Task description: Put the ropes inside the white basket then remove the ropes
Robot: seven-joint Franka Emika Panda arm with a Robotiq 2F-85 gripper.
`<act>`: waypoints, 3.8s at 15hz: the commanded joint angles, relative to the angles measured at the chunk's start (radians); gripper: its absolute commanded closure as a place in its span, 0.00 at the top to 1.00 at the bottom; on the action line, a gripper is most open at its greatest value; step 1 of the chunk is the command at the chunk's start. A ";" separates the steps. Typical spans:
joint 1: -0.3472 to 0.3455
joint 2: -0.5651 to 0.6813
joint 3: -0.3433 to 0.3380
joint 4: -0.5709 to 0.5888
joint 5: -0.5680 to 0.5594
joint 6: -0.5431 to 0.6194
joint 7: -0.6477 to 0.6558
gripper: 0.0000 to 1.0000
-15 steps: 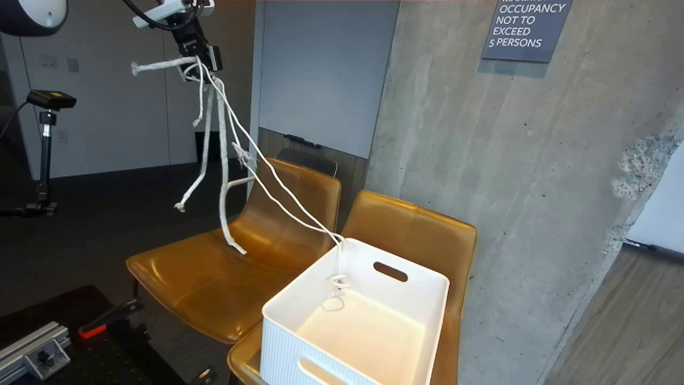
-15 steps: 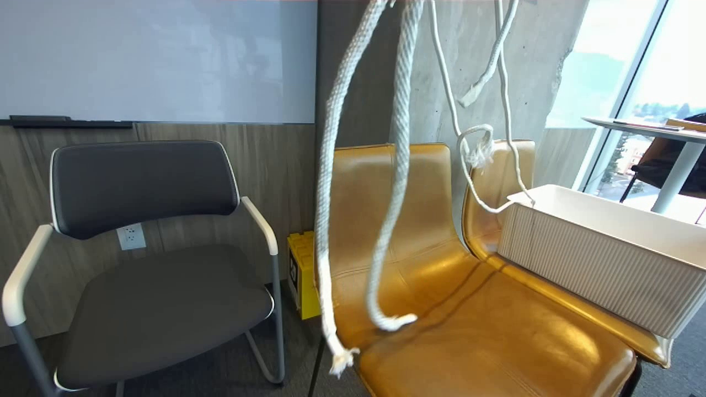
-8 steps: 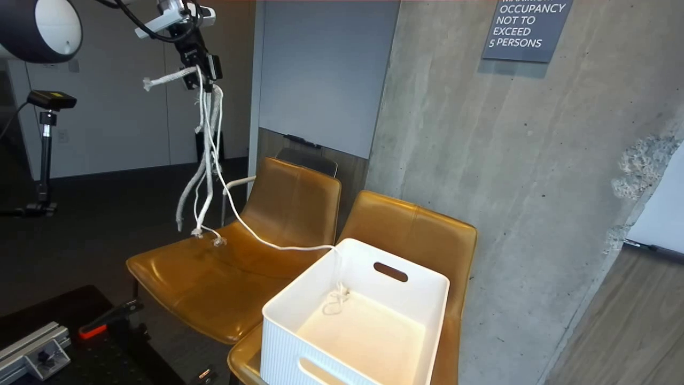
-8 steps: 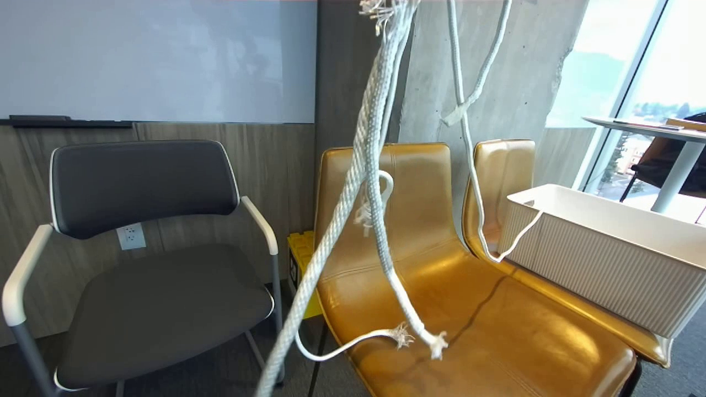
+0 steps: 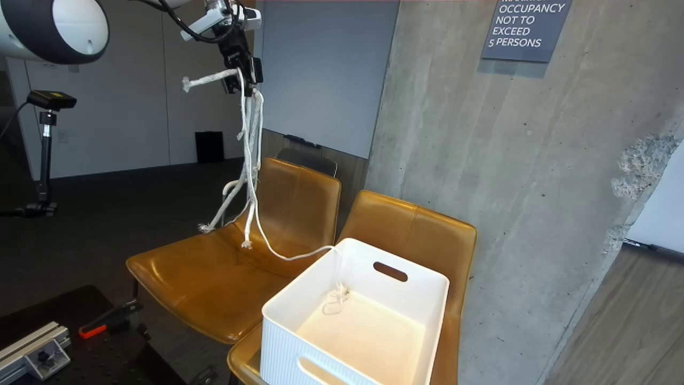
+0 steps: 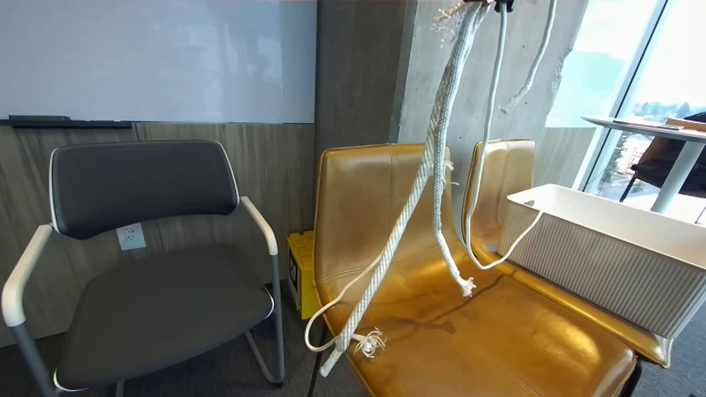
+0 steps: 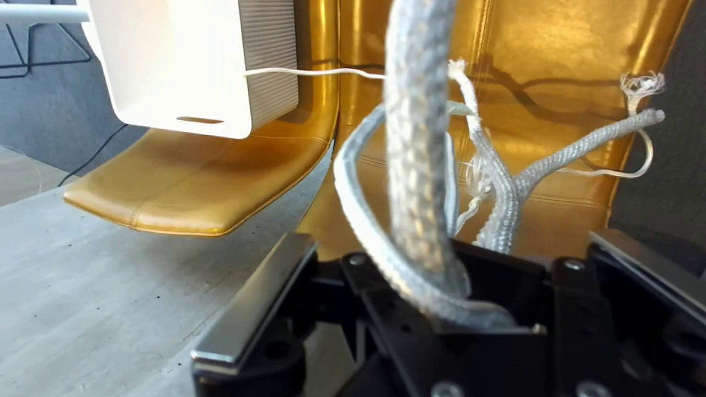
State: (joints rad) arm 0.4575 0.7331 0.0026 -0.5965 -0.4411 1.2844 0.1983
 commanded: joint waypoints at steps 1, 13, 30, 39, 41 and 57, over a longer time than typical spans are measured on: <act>-0.036 -0.029 0.002 -0.023 0.025 -0.029 0.024 0.00; -0.139 -0.119 0.001 -0.109 0.008 -0.049 -0.004 0.00; -0.119 -0.370 0.103 -0.808 0.175 0.398 0.158 0.00; -0.140 -0.410 0.086 -0.899 0.102 0.511 0.160 0.26; -0.148 -0.393 0.079 -0.874 0.084 0.500 0.155 0.28; -0.228 -0.262 0.103 -0.723 0.107 0.459 -0.408 1.00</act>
State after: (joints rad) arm 0.2815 0.4621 0.0832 -1.3493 -0.3626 1.7626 -0.0272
